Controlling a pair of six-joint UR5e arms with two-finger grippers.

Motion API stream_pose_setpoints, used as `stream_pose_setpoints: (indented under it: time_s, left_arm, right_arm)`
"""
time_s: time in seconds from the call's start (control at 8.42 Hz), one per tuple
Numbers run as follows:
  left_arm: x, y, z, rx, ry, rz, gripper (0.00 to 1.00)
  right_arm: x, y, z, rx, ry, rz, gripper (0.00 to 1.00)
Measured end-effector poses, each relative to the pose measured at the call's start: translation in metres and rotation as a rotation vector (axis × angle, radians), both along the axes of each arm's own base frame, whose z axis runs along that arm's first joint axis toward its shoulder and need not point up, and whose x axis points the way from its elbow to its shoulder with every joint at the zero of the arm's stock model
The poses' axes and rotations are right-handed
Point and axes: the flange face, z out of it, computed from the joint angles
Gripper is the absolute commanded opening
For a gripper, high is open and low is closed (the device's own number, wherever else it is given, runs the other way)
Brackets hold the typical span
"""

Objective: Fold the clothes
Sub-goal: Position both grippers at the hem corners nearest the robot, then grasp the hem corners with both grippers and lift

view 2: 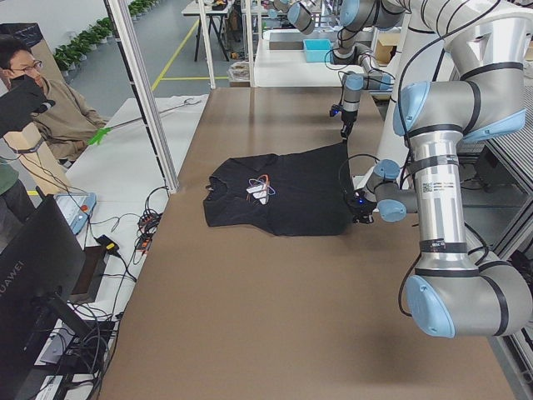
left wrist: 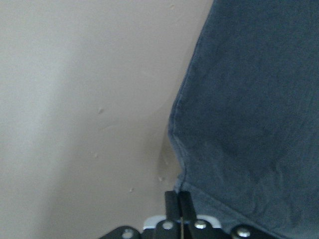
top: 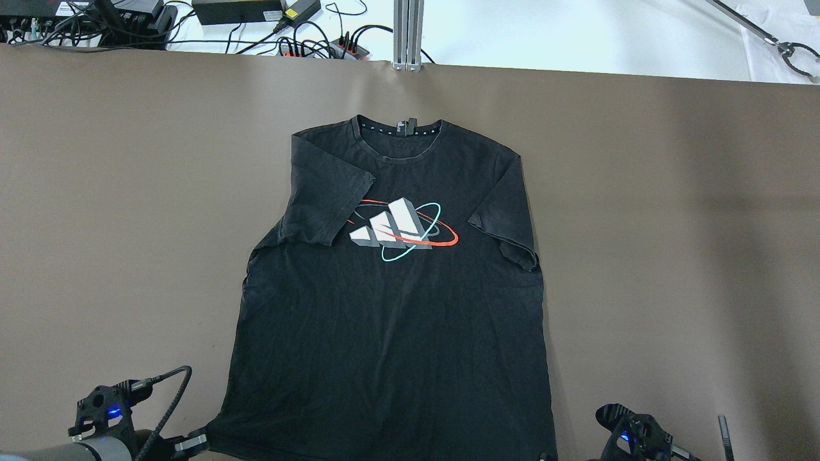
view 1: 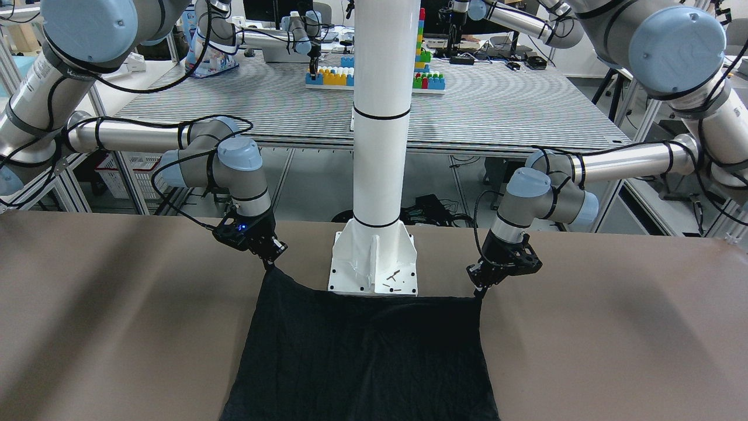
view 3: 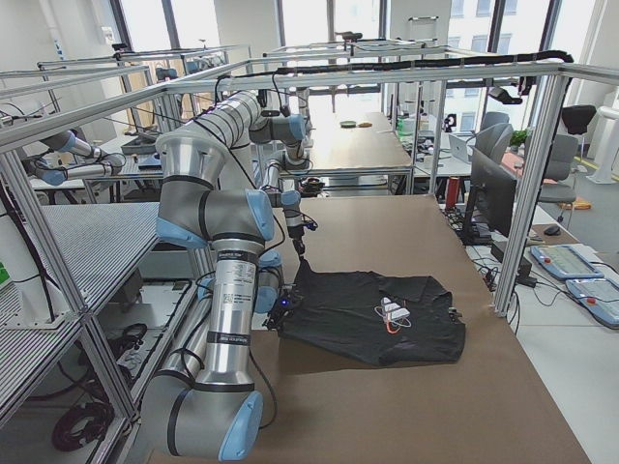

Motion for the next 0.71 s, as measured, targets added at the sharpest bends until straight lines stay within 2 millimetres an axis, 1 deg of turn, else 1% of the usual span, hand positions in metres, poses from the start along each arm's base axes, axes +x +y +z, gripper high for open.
stream_pose_setpoints:
  time_s: [0.12, 0.24, 0.36, 0.47, 0.71]
  left_arm:
    - [-0.002, -0.011, -0.014, -0.001, 0.031, 0.0, 0.0]
    - [-0.007, -0.033, -0.032, 0.003, 0.072, -0.003, 0.0]
    - [-0.017, -0.06, -0.046, 0.003, 0.1, -0.011, 0.0]
    - [-0.03, -0.088, -0.059, 0.005, 0.115, -0.015, 0.0]
    - [-0.056, -0.141, -0.084, 0.021, 0.113, -0.023, 0.0]
  right_arm:
    - [0.006, -0.004, -0.006, -0.006, -0.014, 0.003, 0.0]
    - [0.012, -0.017, -0.01, -0.014, -0.019, 0.011, 0.0]
    - [0.019, -0.037, -0.014, -0.016, -0.01, 0.013, 0.0]
    - [0.027, -0.063, -0.018, -0.011, 0.005, 0.013, 0.0]
    - [0.051, -0.128, -0.023, 0.006, 0.018, 0.008, 0.0]
